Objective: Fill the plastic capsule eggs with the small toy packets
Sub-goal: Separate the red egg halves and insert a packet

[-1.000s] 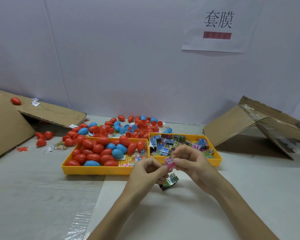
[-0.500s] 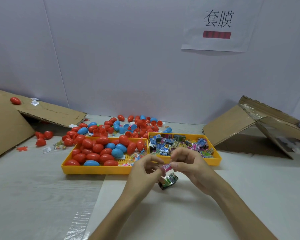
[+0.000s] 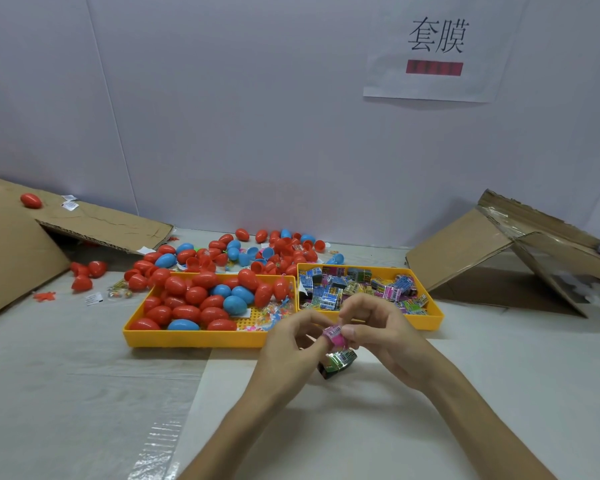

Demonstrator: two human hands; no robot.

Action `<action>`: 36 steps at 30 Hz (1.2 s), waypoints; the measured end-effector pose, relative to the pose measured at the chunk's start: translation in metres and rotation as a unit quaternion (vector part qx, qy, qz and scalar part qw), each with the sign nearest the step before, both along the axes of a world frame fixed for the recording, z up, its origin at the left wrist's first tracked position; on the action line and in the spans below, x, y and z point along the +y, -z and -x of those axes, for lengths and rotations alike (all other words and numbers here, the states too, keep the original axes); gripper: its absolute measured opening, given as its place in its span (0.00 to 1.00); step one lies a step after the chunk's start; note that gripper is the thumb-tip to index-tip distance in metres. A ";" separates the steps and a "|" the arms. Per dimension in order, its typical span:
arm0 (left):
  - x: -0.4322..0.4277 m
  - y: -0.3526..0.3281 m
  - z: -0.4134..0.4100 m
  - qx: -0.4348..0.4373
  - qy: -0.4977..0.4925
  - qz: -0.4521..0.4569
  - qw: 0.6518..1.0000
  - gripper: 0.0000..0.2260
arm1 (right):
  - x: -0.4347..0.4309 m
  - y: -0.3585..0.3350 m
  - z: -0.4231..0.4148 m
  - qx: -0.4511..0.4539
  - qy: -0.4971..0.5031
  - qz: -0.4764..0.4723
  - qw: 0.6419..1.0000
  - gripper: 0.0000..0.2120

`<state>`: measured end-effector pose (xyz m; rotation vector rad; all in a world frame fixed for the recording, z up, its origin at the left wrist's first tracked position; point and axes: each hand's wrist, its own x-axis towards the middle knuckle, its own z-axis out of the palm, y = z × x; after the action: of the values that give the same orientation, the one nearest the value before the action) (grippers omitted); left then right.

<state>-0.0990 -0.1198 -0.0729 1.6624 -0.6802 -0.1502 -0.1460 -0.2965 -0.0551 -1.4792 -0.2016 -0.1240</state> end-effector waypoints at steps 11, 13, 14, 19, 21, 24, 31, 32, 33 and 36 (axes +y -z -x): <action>0.002 -0.001 0.000 -0.024 -0.034 0.033 0.999 0.11 | 0.001 0.000 0.000 0.010 0.004 0.015 1.000 0.08; 0.001 -0.001 0.001 -0.028 -0.037 0.031 0.998 0.11 | 0.002 0.000 0.000 0.011 0.001 0.015 1.000 0.08; 0.000 -0.001 0.001 -0.032 -0.037 0.028 0.998 0.12 | 0.002 0.001 0.000 0.012 -0.001 0.013 1.000 0.08; -0.001 0.001 0.003 -0.040 -0.029 0.013 0.999 0.12 | 0.002 0.002 -0.001 0.016 -0.004 -0.002 1.000 0.08; -0.001 0.002 0.002 -0.042 -0.026 0.013 0.999 0.10 | 0.003 0.002 -0.002 0.012 -0.002 -0.004 1.000 0.08; -0.001 0.003 0.001 -0.069 -0.030 -0.006 0.997 0.10 | 0.003 0.002 -0.002 0.003 0.009 -0.020 1.000 0.09; 0.000 0.006 0.002 -0.145 -0.059 -0.057 0.986 0.12 | 0.006 0.002 0.000 0.004 0.004 -0.006 1.000 0.07; 0.000 0.007 0.002 -0.152 -0.063 -0.057 0.985 0.12 | 0.007 0.002 0.000 0.009 0.005 0.002 1.000 0.07; 0.001 0.007 0.002 -0.158 -0.067 -0.057 0.984 0.12 | 0.007 0.002 0.000 0.014 0.005 0.009 1.000 0.07; 0.001 0.006 0.003 -0.176 -0.074 -0.057 0.980 0.12 | 0.006 0.002 -0.001 0.023 0.010 0.022 0.999 0.07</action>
<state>-0.1017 -0.1190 -0.0794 1.8645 -0.8197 0.2199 -0.1450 -0.2904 -0.0568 -1.5269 -0.1527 -0.1030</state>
